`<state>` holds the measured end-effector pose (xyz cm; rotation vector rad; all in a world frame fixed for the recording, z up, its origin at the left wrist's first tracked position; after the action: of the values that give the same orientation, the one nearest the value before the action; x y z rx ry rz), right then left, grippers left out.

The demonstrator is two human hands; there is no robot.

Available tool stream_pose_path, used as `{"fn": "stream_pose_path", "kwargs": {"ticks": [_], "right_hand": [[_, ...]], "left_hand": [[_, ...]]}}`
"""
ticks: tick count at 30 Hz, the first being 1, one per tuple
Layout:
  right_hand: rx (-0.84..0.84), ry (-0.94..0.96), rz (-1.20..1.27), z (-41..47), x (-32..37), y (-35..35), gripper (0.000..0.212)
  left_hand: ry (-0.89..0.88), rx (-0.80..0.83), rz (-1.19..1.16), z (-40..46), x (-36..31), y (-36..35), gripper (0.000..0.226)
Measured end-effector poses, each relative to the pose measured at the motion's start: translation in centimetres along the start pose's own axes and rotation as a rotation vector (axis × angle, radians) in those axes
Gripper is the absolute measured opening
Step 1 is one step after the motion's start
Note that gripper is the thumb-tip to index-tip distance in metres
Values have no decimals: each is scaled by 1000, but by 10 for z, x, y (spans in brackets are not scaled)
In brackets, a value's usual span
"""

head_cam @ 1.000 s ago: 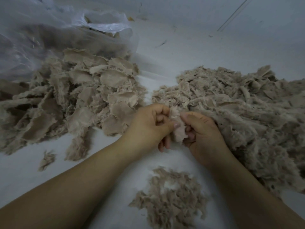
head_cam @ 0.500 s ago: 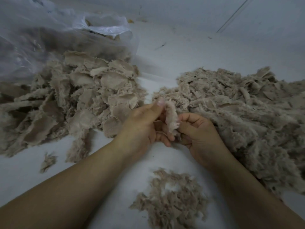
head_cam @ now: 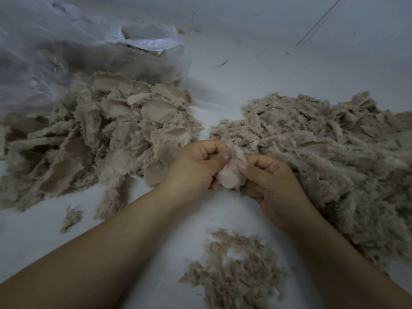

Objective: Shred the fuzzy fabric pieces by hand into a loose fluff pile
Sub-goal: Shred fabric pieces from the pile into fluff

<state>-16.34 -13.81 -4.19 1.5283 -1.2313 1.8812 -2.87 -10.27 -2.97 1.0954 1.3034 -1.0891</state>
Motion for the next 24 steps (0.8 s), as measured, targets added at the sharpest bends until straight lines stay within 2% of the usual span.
{"fn": "stream_pose_path", "kwargs": {"ticks": [3,7,11,13,16,18,20,22,24], "right_hand": [[27,-23,-54,0,-2,-2,23],[-16,-32,3,-2,0,-1,21],[-22,-27,37,-3,4,-2,39],[-12,-32,64,-4,5,-4,33],[4,-22,87,-5,6,-7,36],[-56,-24,96,-4,4,-3,29],[-134,-31,119,-3,3,1,24],[-164,-17,149,-3,3,4,31],[-153,-5,159,-3,5,2,32]], "left_hand": [[2,25,14,3,-7,-5,20],[-37,-30,56,0,-6,-3,39],[16,123,133,-7,3,-13,32],[52,167,156,-9,8,-16,25],[95,179,105,-10,10,-17,20],[91,215,106,-11,8,-16,14],[100,325,182,-14,8,-14,13],[117,463,268,-22,10,-14,11],[118,475,299,-25,10,-12,8]]}}
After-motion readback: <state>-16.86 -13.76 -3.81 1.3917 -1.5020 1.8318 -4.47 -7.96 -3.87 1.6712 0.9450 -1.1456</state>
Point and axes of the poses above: each hand's wrist, its own z-axis towards the middle knuckle, its own y-axis out of the back of the hand, x = y × z, the point moved 6 cm from there along z, towards the middle knuckle, and after that the axes turned 5 degrees about z, right-handed, at the moved point
